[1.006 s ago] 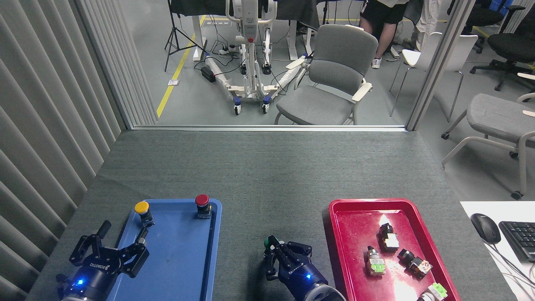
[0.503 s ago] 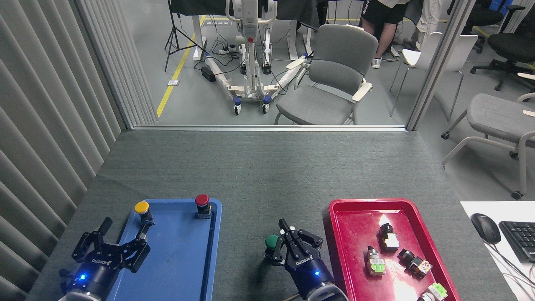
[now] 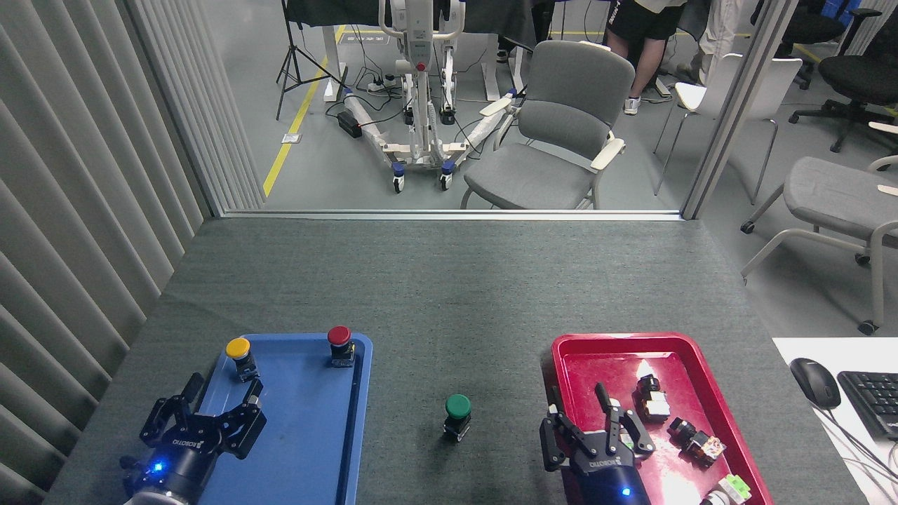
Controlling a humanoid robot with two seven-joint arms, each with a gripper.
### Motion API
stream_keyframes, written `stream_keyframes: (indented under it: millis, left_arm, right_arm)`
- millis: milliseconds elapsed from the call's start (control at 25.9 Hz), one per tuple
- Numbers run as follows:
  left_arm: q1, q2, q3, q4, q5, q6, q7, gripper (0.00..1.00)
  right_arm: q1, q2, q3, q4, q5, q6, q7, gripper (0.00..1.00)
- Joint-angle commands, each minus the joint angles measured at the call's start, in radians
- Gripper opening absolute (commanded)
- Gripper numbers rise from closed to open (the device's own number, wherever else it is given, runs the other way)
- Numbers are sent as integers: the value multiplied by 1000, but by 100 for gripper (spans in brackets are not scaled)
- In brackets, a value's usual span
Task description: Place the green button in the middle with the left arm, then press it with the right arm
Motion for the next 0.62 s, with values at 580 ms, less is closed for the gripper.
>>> stream_keyframes:
  millis: [580]
  left_arm:
    - [-57,-43,-3,-6,21,1,-10,100]
  right_arm:
    - [66,-57,-83,-73,-5,2,-8,100]
